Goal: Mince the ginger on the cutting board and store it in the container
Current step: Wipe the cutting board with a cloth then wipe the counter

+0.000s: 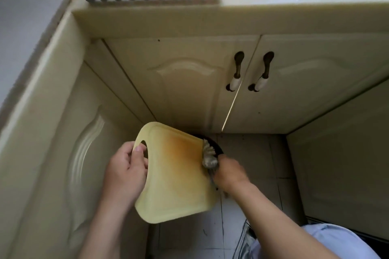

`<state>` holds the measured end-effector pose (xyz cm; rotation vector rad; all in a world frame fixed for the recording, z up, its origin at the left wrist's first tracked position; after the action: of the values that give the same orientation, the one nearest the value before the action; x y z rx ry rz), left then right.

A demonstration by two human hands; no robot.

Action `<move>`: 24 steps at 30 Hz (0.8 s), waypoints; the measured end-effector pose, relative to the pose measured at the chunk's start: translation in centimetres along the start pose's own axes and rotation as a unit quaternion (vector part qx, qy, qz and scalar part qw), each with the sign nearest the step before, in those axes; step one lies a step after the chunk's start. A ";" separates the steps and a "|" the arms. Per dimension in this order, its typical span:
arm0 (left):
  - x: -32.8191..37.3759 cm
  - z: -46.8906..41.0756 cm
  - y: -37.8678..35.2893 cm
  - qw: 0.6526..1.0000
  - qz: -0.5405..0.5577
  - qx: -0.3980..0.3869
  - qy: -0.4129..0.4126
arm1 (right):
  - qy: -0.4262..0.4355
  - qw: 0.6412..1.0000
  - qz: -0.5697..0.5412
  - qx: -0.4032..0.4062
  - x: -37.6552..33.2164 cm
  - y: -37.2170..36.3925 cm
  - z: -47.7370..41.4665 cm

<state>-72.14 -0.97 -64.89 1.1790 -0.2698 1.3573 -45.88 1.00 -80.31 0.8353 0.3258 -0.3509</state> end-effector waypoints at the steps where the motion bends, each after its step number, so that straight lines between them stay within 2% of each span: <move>1: 0.2 0.0 -0.3 1.000 -0.003 0.001 -0.005 | 0.022 0.999 -0.029 0.022 -1.0 0.3 0.2; 3: 0.3 0.2 -0.8 1.000 -0.009 0.005 -0.013 | 0.116 0.986 -0.094 0.079 -4.8 1.1 1.4; 5: 0.3 0.4 -0.6 0.999 -0.017 0.021 -0.018 | 0.243 0.949 -0.151 0.135 -10.0 2.0 3.8; 7: 0.1 0.4 0.0 0.999 -0.014 0.040 -0.023 | 0.335 0.907 -0.183 0.177 -14.2 2.7 6.4; 10: 0.7 1.0 1.0 0.996 -0.031 0.064 -0.045 | 0.407 0.853 -0.236 0.225 -17.4 3.8 8.9; 12: 1.2 1.6 1.4 0.996 -0.018 0.059 -0.060 | 0.426 0.841 -0.256 0.215 -18.4 3.9 9.3; 14: 1.6 2.4 1.7 0.996 0.003 0.050 -0.075 | 0.425 0.838 -0.259 0.225 -18.4 3.7 9.2; 17: 1.7 3.0 2.1 0.995 0.029 0.049 -0.088 | 0.398 0.826 -0.273 0.290 -17.7 3.8 8.6; 20: 1.0 3.0 2.2 0.995 0.059 0.048 -0.067 | 0.320 0.830 -0.344 0.301 -16.1 2.8 5.0; 22: 0.4 3.2 2.3 0.995 0.055 0.062 -0.060 | 0.210 0.853 -0.403 0.256 -12.7 0.4 0.3; 24: -0.4 3.5 2.9 0.992 0.033 0.099 -0.066 | 0.089 0.904 -0.386 0.158 -8.5 -3.7 -4.0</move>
<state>-73.05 -4.53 -62.21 1.4400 -0.2754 1.3893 -55.65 3.20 -81.72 1.0372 0.7909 -1.0950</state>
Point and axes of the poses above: each hand's wrist, its own z-axis away from the middle knuckle, its own y-axis out of the back of the hand, x = y × z, the point moved 10 cm from there along -z, towards the middle knuckle, and after that the axes turned 10 degrees about y, right-handed, at the moved point
